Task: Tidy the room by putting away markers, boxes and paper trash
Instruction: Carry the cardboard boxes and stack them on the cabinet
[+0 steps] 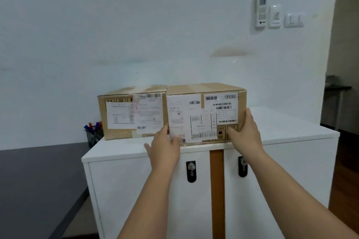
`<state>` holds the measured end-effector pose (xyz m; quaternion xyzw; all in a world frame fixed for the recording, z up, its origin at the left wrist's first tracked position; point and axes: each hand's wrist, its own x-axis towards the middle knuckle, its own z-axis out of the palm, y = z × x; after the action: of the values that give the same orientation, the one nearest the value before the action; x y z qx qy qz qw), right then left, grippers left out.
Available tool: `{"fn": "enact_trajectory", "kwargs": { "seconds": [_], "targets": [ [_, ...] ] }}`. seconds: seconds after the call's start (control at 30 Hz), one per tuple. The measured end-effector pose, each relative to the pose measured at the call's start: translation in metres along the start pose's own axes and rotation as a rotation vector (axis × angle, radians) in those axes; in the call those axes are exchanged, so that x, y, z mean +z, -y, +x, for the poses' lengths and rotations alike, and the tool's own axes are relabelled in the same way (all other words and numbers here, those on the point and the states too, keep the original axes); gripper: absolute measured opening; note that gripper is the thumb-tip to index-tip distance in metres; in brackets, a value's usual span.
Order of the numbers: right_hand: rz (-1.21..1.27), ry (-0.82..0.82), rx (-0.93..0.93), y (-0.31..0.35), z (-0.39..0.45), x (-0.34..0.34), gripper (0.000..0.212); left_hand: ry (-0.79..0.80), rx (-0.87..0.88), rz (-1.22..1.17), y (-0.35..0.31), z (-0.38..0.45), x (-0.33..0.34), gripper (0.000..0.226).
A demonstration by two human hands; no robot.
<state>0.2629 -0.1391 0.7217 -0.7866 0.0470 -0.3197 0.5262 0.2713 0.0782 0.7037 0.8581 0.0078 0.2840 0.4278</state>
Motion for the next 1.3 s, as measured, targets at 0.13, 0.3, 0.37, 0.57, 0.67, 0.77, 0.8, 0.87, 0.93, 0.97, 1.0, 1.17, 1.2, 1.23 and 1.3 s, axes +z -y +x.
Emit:
{"fn": "enact_trajectory", "kwargs": {
  "seconds": [0.13, 0.3, 0.37, 0.57, 0.67, 0.77, 0.8, 0.87, 0.93, 0.97, 1.0, 1.17, 1.2, 1.23, 1.3],
  "targets": [
    [-0.024, -0.040, 0.002, -0.010, 0.020, 0.025, 0.087, -0.026, -0.061, 0.348, 0.009, 0.021, 0.004, 0.027],
    [-0.073, 0.028, 0.003, -0.016, 0.049, 0.045, 0.092, -0.029, -0.026, 0.507, 0.017, 0.058, 0.013, 0.023],
    [-0.082, 0.045, 0.019, -0.017, 0.060, 0.050, 0.093, -0.018, -0.009, 0.471, 0.020, 0.069, 0.015, 0.023],
    [-0.199, 0.093, 0.028, -0.022, 0.070, 0.061, 0.104, 0.042, -0.010, 0.499, 0.024, 0.084, 0.022, 0.020],
    [-0.332, 0.155, 0.031, -0.026, 0.070, 0.064, 0.108, 0.064, -0.033, 0.514, 0.024, 0.089, 0.024, 0.020],
    [-0.391, 0.183, 0.029, -0.030, 0.071, 0.066, 0.108, 0.064, -0.043, 0.520, 0.025, 0.091, 0.026, 0.020],
    [-0.392, 0.190, 0.032, -0.030, 0.072, 0.066, 0.108, 0.065, -0.044, 0.528, 0.025, 0.091, 0.026, 0.020],
    [-0.396, 0.210, 0.045, -0.029, 0.072, 0.064, 0.107, 0.072, -0.046, 0.546, 0.025, 0.090, 0.027, 0.021],
    [-0.429, 0.229, 0.042, -0.027, 0.065, 0.060, 0.102, 0.089, -0.044, 0.569, 0.023, 0.087, 0.025, 0.020],
    [-0.462, 0.216, 0.006, -0.026, 0.059, 0.058, 0.095, 0.096, -0.038, 0.578, 0.023, 0.084, 0.023, 0.020],
    [-0.499, 0.185, -0.047, -0.026, 0.051, 0.054, 0.084, 0.101, -0.031, 0.577, 0.022, 0.080, 0.021, 0.021],
    [-0.561, 0.072, -0.238, -0.037, 0.001, 0.034, 0.046, -0.028, 0.152, 0.342, 0.011, 0.035, 0.025, 0.018],
    [-0.533, 0.076, -0.219, -0.043, -0.011, 0.025, 0.045, -0.044, 0.213, 0.284, 0.006, 0.018, 0.031, 0.015],
    [-0.508, 0.082, -0.204, -0.047, -0.020, 0.017, 0.044, -0.050, 0.260, 0.240, 0.002, 0.004, 0.037, 0.013],
    [-0.490, 0.097, -0.174, -0.061, -0.043, -0.006, 0.045, -0.023, 0.337, 0.202, -0.006, -0.031, 0.053, 0.009]
  ]
}}
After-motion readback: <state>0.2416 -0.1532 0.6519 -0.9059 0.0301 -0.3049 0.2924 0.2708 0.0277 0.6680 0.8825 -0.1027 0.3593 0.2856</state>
